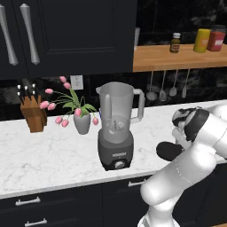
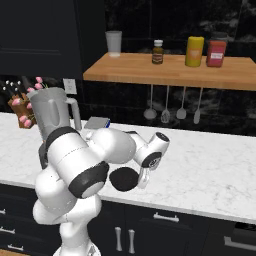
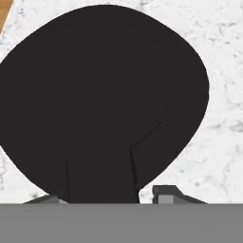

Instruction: Close the lid blender by securely placing the lid on top.

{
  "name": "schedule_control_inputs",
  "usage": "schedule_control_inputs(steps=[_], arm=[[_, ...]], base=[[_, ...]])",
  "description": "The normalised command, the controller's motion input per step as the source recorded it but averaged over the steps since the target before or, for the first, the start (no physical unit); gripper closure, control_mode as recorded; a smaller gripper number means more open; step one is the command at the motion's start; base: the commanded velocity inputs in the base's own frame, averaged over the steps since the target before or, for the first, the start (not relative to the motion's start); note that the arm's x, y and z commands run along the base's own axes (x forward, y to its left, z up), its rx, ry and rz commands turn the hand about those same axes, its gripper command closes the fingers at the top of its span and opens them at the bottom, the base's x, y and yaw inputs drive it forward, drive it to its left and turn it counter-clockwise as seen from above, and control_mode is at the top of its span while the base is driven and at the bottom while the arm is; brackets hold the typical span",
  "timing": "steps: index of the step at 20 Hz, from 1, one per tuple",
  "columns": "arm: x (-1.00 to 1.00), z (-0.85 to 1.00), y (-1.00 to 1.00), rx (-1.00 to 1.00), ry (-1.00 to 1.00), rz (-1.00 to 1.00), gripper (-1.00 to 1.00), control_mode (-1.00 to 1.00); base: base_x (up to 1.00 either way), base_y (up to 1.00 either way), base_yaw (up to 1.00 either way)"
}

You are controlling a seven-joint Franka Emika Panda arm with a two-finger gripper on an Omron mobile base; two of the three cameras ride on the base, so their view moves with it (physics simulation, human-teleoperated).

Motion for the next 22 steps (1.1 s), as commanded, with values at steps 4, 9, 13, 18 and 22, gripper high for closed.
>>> schedule_control_inputs(steps=[4, 9, 13, 18, 22], arm=[[-0.17, -0.08, 0.03, 0.0, -0.02, 0.0, 1.0, -1.0], [-0.39, 0.14, 0.09, 0.0, -0.13, -0.02, 1.0, -1.0], [-0.39, 0.53, 0.3, 0.01, -0.19, -0.07, 1.0, -1.0], [-0.48, 0.3, 0.27, 0.01, -0.17, -0.05, 1.0, -1.0], [-0.7, 0.24, 0.06, 0.02, -0.2, -0.01, 1.0, -1.0]], base=[[0.0, 0.0, 0.0], [0.0, 0.0, 0.0], [0.0, 0.0, 0.0], [0.0, 0.0, 0.0], [0.0, 0.0, 0.0]])
